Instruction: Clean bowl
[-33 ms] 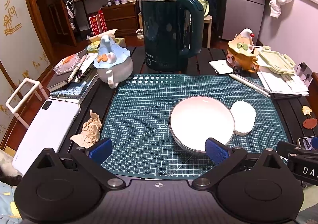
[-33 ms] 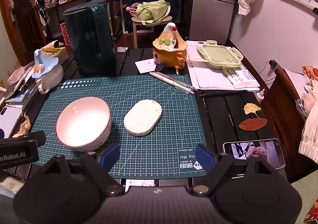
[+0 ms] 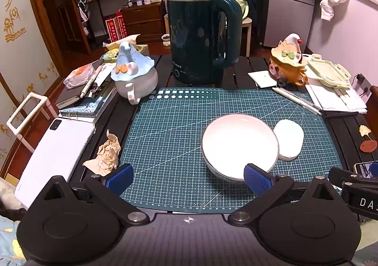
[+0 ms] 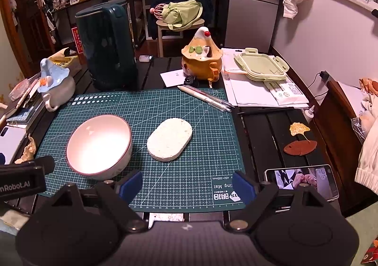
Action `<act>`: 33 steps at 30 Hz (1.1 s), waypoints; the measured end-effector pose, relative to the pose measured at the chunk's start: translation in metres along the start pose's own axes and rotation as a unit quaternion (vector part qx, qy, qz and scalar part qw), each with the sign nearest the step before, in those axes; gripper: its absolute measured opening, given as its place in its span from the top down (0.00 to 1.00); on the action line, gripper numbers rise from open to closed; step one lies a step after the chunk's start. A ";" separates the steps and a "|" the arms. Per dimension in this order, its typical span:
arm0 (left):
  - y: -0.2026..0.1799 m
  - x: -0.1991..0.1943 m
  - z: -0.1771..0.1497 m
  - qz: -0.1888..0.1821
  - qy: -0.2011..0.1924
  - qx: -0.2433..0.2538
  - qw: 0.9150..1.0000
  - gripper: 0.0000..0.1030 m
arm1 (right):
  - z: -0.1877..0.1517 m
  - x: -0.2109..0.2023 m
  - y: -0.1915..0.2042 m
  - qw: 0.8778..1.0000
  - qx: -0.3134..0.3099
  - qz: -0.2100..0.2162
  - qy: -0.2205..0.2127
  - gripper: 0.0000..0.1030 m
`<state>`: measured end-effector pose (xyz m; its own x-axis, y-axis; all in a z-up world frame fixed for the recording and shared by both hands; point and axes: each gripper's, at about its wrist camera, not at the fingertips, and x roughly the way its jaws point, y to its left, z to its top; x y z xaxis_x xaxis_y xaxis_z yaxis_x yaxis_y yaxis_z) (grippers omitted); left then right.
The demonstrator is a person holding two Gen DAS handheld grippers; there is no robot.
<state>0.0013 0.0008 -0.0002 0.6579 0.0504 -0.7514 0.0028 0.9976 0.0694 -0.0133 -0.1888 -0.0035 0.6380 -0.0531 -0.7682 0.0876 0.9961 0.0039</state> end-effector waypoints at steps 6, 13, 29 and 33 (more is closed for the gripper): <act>0.001 0.004 0.001 0.000 0.002 0.003 1.000 0.02 | -0.001 0.001 0.000 1.000 -0.003 -0.003 0.002 0.19; -0.001 -0.001 0.004 -0.001 0.001 0.003 1.000 0.02 | -0.005 0.000 -0.001 1.000 -0.002 -0.001 -0.001 0.19; 0.002 0.001 0.003 0.004 0.003 -0.002 1.000 0.02 | -0.001 0.002 -0.001 1.000 0.002 -0.001 0.003 0.19; 0.003 -0.001 0.005 0.014 -0.006 -0.001 1.000 0.02 | -0.001 0.002 -0.002 1.000 0.007 0.001 0.005 0.19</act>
<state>0.0046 0.0039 0.0040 0.6669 0.0784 -0.7410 -0.0179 0.9958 0.0893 -0.0128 -0.1912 -0.0060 0.6304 -0.0494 -0.7747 0.0960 0.9953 0.0146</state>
